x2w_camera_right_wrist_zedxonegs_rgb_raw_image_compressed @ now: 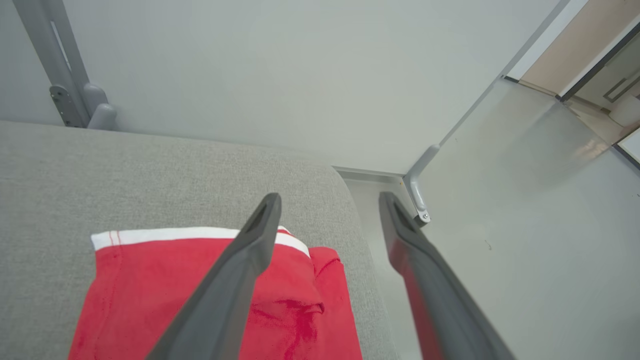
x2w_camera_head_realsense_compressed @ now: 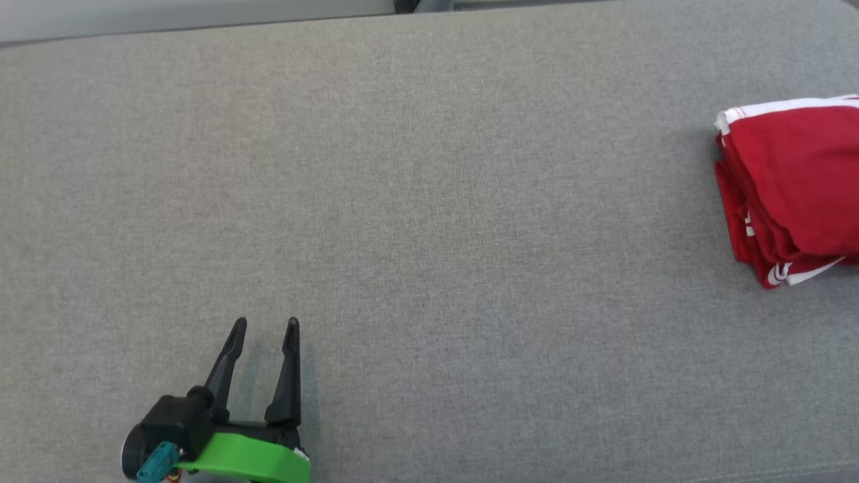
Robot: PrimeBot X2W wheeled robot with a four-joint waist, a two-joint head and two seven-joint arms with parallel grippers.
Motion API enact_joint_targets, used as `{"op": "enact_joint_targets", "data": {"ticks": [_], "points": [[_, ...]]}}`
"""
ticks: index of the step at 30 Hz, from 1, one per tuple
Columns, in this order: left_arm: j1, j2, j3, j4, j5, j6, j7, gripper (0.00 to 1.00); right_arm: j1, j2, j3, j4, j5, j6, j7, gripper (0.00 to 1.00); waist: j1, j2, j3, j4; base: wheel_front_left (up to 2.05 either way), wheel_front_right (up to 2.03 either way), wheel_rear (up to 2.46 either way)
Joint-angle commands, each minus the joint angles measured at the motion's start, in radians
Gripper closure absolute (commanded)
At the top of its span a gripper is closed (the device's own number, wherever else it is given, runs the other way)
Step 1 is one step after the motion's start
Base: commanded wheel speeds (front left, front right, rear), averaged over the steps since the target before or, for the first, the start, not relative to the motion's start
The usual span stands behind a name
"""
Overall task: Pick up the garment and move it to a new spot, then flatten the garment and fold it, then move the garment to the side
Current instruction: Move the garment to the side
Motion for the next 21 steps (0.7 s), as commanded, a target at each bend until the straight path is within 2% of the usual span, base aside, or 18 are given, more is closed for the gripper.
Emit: {"op": "enact_joint_targets", "data": {"ticks": [1,6,9,12,17,21], "points": [[0.026,-0.002,0.013,0.008,0.000,-0.003,-0.002,0.00,0.044,0.017,-0.015,-0.048,0.003,-0.001,-0.043,0.00,0.0000,-0.0001,-0.086,0.008,0.00,0.00,0.00],[0.077,-0.009,0.049,0.026,-0.009,0.009,-0.002,0.00,0.214,0.123,-0.069,-0.222,-0.017,-0.001,-0.159,0.00,0.0000,-0.0001,-0.174,0.032,0.00,0.00,0.00],[0.107,-0.011,0.069,0.035,-0.015,0.020,-0.002,0.00,0.356,0.218,-0.101,-0.307,-0.057,-0.001,-0.228,0.00,0.0000,-0.0001,-0.212,0.047,0.00,0.00,0.00],[0.132,-0.012,0.083,0.042,-0.015,0.024,-0.002,0.00,0.486,0.340,-0.125,-0.358,-0.074,-0.001,-0.313,0.00,0.0000,-0.0001,-0.238,0.062,0.00,0.00,0.00],[0.154,-0.012,0.098,0.055,-0.016,0.028,-0.002,0.00,0.641,0.491,-0.094,-0.345,-0.149,-0.001,-0.444,0.00,0.0000,-0.0001,-0.269,0.078,0.00,0.00,0.00],[0.155,-0.012,0.109,0.070,0.000,0.018,-0.002,0.00,0.704,0.547,-0.037,-0.306,-0.160,-0.001,-0.485,0.00,0.0000,-0.0001,-0.286,0.084,0.00,0.00,0.00]]}}
